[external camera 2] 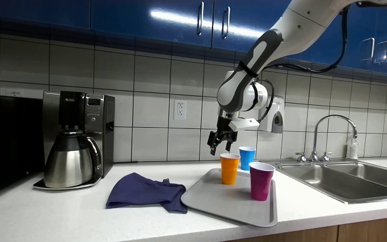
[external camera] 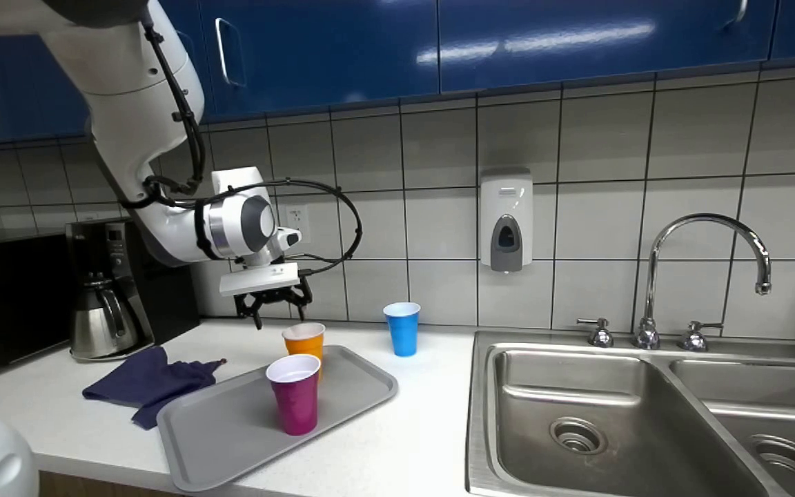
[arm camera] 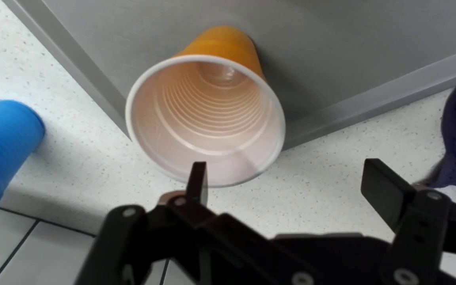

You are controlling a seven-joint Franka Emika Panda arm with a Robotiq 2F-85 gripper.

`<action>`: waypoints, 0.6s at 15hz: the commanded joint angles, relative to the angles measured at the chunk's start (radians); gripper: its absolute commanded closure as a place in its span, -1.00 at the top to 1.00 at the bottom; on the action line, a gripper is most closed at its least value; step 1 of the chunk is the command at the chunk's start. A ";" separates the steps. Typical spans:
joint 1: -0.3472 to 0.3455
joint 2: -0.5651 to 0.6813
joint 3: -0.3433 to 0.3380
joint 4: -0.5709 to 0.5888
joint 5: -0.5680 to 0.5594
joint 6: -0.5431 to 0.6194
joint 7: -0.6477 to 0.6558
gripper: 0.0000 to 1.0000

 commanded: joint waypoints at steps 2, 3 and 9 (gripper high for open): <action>-0.033 -0.034 0.010 0.019 0.019 -0.021 -0.014 1.00; -0.036 -0.032 0.005 0.029 0.015 -0.021 -0.008 1.00; -0.065 0.017 -0.034 0.125 0.010 -0.039 0.026 1.00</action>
